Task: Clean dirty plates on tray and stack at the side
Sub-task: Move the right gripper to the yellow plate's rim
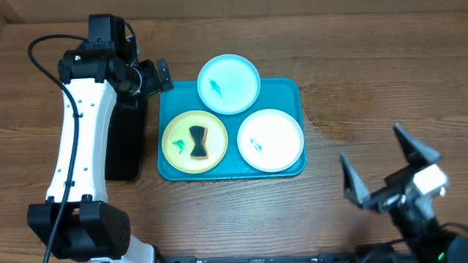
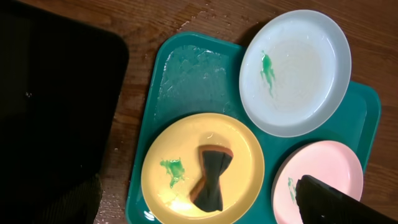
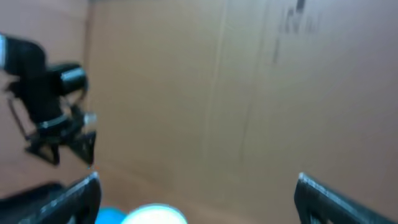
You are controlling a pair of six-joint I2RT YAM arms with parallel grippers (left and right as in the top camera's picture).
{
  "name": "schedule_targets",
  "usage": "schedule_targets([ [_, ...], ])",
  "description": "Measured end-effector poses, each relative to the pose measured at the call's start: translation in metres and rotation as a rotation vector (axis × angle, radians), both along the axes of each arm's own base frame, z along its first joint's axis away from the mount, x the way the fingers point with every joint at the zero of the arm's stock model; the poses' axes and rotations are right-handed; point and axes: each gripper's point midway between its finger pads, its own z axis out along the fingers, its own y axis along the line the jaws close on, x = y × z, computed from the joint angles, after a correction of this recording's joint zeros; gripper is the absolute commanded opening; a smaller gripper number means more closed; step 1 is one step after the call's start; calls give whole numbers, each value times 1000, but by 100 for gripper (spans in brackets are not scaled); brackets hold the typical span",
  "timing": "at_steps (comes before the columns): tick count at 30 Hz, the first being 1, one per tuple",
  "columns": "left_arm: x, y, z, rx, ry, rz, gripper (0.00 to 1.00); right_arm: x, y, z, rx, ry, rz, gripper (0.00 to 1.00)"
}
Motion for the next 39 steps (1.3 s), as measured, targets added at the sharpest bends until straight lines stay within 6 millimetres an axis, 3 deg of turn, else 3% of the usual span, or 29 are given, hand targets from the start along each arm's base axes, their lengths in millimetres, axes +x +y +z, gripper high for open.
schedule_targets([
  [5, 0, 0, 0, 0, 0, 0, 100, 31, 21, 4, -20, 195, 128, 100],
  [9, 0, 0, 0, 0, 0, 0, 100, 66, 39, 5, 34, 232, 242, 100],
  [12, 0, 0, 0, 0, 0, 0, 100, 94, 46, -3, 102, 362, 282, 100],
  [19, -1, 0, 0, 1, 3, 0, 100, 139, 45, -23, 152, 864, 184, 100],
  [24, -1, 1, 0, 3, 3, 1, 100, 162, 66, -40, 81, 1018, 151, 100],
  [27, -1, 1, 0, 3, 4, 1, 100, 176, 94, -55, 50, 1041, 223, 85],
  [34, -1, 0, 0, 3, 4, 1, 100, 195, 149, -112, -18, 1143, 317, 89],
  [39, -1, 0, -1, 3, 4, 1, 100, 201, 171, -144, -84, 1174, 269, 89],
])
